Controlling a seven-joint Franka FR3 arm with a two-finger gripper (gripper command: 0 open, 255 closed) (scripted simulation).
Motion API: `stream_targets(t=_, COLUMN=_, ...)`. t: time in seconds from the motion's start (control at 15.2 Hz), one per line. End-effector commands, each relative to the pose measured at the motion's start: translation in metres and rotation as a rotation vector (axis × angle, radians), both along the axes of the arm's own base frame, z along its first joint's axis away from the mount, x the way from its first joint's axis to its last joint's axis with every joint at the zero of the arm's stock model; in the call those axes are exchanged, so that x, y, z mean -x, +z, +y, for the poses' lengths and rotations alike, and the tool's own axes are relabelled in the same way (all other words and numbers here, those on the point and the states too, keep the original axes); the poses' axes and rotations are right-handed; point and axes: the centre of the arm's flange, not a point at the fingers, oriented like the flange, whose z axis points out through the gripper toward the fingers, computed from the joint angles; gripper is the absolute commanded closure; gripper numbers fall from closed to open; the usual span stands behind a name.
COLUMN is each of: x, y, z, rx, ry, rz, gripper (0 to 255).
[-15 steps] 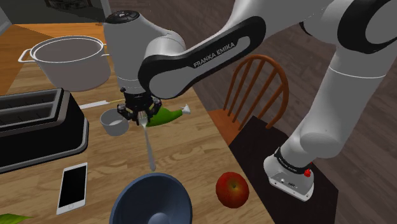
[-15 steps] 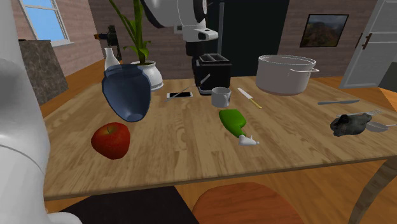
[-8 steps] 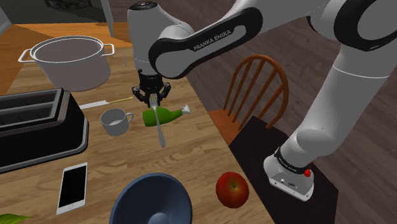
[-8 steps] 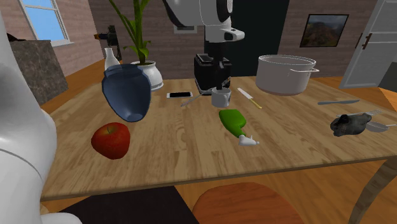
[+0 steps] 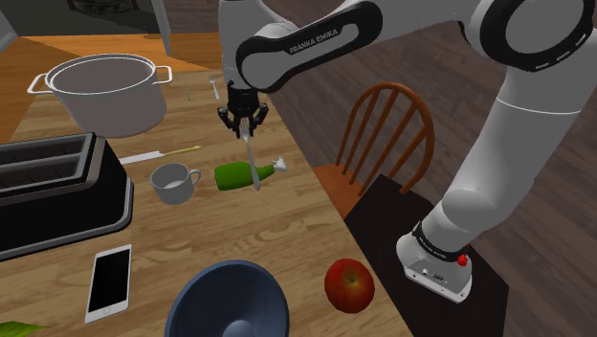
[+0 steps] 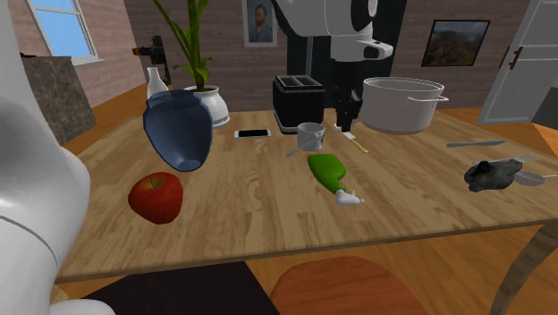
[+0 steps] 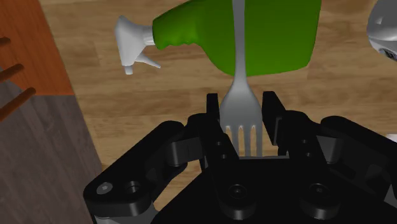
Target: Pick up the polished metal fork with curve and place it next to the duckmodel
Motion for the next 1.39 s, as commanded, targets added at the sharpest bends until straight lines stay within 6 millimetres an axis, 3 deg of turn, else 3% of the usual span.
stream_targets(t=0.0, x=-0.012, y=-0.001, z=-0.023, rx=0.0, ry=0.001, rz=0.0, gripper=255)
stream_targets(t=1.06, x=-0.112, y=0.0, z=-0.209, rx=0.0, ry=0.001, rz=0.0, gripper=255)
stream_targets(t=1.32, x=-0.117, y=-0.016, z=-0.217, rx=0.0, ry=0.001, rz=0.0, gripper=255)
